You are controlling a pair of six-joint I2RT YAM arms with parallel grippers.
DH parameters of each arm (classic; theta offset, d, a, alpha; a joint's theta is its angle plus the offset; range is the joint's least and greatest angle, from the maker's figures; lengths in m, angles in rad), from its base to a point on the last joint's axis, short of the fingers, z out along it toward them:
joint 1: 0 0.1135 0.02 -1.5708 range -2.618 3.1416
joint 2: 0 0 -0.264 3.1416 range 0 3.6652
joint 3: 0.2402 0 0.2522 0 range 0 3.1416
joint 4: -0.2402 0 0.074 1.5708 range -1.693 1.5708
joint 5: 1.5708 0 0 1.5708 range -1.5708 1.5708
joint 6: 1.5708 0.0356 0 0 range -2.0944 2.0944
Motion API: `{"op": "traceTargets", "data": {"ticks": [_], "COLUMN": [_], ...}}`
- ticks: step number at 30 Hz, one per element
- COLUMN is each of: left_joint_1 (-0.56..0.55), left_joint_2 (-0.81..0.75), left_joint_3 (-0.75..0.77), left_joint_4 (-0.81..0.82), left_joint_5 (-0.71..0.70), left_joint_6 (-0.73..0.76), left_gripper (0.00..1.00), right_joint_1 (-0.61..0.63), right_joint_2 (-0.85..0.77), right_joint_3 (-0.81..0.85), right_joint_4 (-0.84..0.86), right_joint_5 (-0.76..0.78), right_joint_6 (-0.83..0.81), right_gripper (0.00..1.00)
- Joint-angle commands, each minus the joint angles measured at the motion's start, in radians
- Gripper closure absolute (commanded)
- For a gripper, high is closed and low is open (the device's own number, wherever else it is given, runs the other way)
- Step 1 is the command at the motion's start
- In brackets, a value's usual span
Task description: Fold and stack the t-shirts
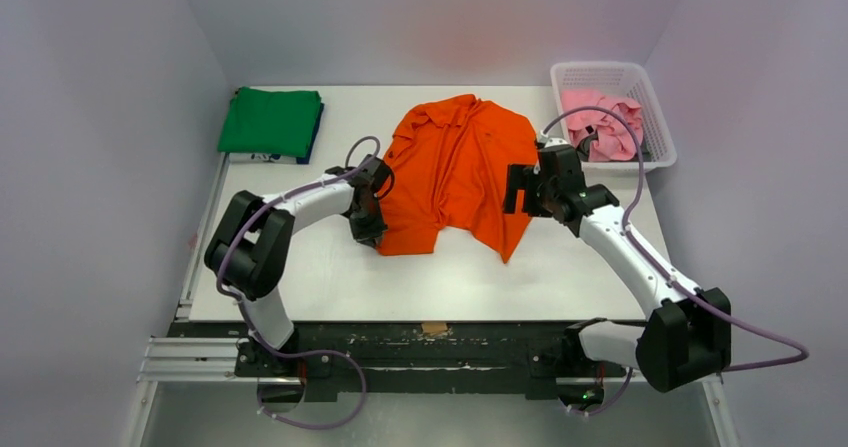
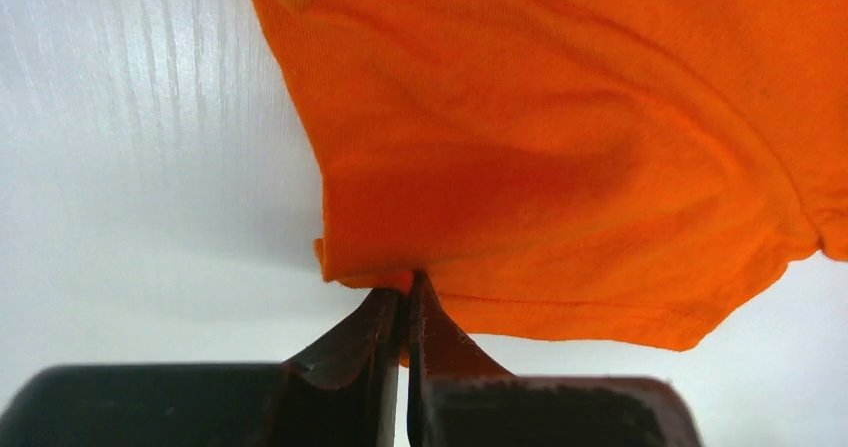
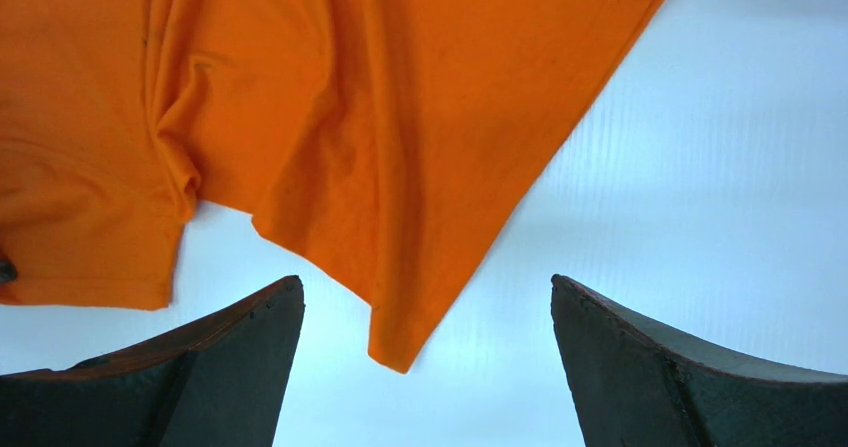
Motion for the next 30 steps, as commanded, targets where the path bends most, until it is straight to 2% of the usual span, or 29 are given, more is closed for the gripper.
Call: {"op": "traceTargets", "data": {"ticks": [1,5,9,15,18,22,30], "left_joint_1": [-0.004,-0.004,-0.001,0.001,-0.002,-0.002,0.0], "left_joint_2": [0.055,-0.067,-0.216,-0.412,-0.454,-0.494,-0.553], "left_joint_3": [0.005,-0.045,-0.138,-0.268,-0.292,-0.329,-0.321], "left_joint_4": [0.044,-0.024,-0.131,-0.153,-0.15,-0.139,-0.252], "left_joint_5": [-0.058,-0.144,-0.244,-0.257,-0.24,-0.239,-0.314], "left_joint_6": [-0.005,-0.046,-0.111,-0.175,-0.188,-0.198,-0.241], "left_gripper": [1.0,1.0,1.0,1.0,1.0,1.0,1.0], "right_joint_1": [0.004,0.005,0.024,0.108,0.153,0.159,0.13], "right_joint_2": [-0.085,-0.13,-0.142,-0.109,-0.064,-0.026,-0.107], "right_joint_3": [-0.039,-0.11,-0.188,-0.23,-0.25,-0.26,-0.234], "right_joint_4": [-0.097,-0.201,-0.213,-0.183,-0.153,-0.175,-0.245], "right_joint_5": [0.035,0.013,-0.074,-0.052,-0.026,0.09,0.156], "right_joint_6": [0.031,0.094,0.115,0.177,0.215,0.257,0.318], "right_gripper": [0.1,0.12,0.17,0.2,0.26,0.33,0.36]}}
